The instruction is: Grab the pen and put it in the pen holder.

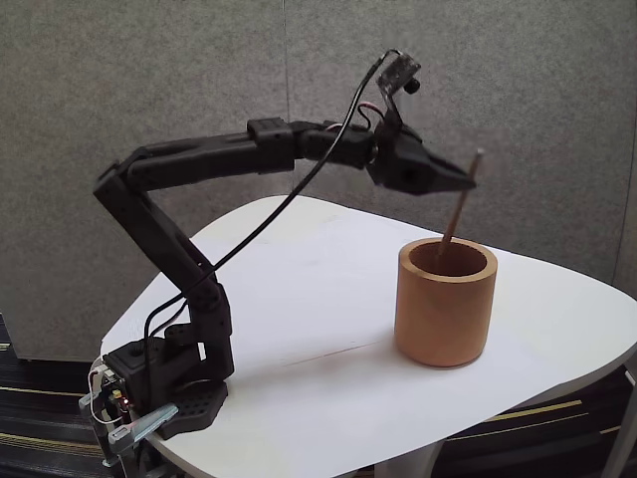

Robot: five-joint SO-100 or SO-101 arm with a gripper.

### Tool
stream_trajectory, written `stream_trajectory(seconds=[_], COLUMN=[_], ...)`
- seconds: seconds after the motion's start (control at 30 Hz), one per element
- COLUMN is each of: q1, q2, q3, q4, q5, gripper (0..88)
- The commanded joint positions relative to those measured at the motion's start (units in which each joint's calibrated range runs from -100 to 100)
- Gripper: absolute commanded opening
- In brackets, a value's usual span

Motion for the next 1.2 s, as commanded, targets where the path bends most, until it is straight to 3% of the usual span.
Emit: stream_trajectory(seconds=[0.0,0.3,0.43,0.97,1.17], q1=[1.50,1.87,1.50,1.21,1.21], q2=[-1.55,-1.55,-1.55,-1.55,-1.55], q3=[2.26,8.84,12.82,13.45,13.27], q4=[-1.10,-1.10,-1.10,-1.10,-1.10], q5=[2.93,3.25,6.36,6.41,6.30], gripper=[0.6,0.6,0.6,0.9,13.8])
